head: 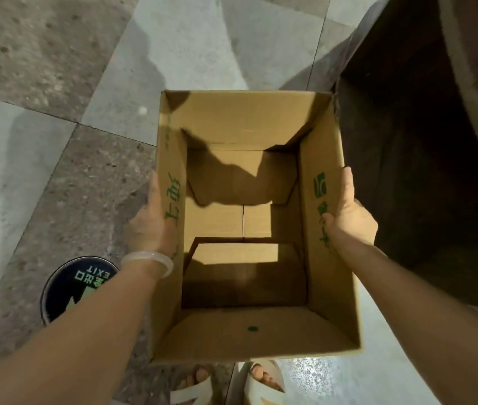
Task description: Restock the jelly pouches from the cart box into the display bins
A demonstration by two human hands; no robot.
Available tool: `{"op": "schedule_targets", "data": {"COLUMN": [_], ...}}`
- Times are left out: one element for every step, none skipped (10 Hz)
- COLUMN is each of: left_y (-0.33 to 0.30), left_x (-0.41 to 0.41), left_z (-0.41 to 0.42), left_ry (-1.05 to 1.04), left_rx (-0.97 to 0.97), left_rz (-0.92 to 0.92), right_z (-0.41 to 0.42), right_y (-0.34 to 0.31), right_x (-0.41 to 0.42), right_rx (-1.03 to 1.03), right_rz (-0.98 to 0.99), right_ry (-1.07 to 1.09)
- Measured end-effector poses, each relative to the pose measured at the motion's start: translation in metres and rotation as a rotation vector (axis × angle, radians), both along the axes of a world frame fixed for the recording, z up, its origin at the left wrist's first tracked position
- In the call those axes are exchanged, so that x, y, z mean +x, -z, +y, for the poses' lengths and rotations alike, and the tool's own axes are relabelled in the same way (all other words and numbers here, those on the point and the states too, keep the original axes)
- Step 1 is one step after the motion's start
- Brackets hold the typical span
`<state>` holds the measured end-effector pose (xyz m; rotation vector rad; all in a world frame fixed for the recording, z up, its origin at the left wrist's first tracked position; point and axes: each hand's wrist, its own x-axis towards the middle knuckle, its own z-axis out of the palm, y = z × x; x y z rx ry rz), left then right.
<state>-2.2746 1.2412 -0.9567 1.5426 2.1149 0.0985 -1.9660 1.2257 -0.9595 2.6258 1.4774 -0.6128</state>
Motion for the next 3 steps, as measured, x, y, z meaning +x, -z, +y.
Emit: {"op": "schedule_targets", "data": {"left_y": [-0.002, -0.028, -0.07], "left_x": [0.001, 0.01, 0.02], "left_z": [-0.006, 0.002, -0.007], "left_ry": [0.045, -0.02, 0.063], "left_rx": [-0.067, -0.254, -0.221], "left_rz": [-0.008, 0.0, 0.127], "right_z": [-0.002, 0.012, 0.0], "right_y": [-0.002, -0.035, -0.081], "right_x": [-0.002, -0.004, -0.016], "right_rx": [-0.067, -0.24, -0.253], "right_rz": [0.039, 0.135, 0.122], "right_ry": [-0.047, 0.007, -0.041]}}
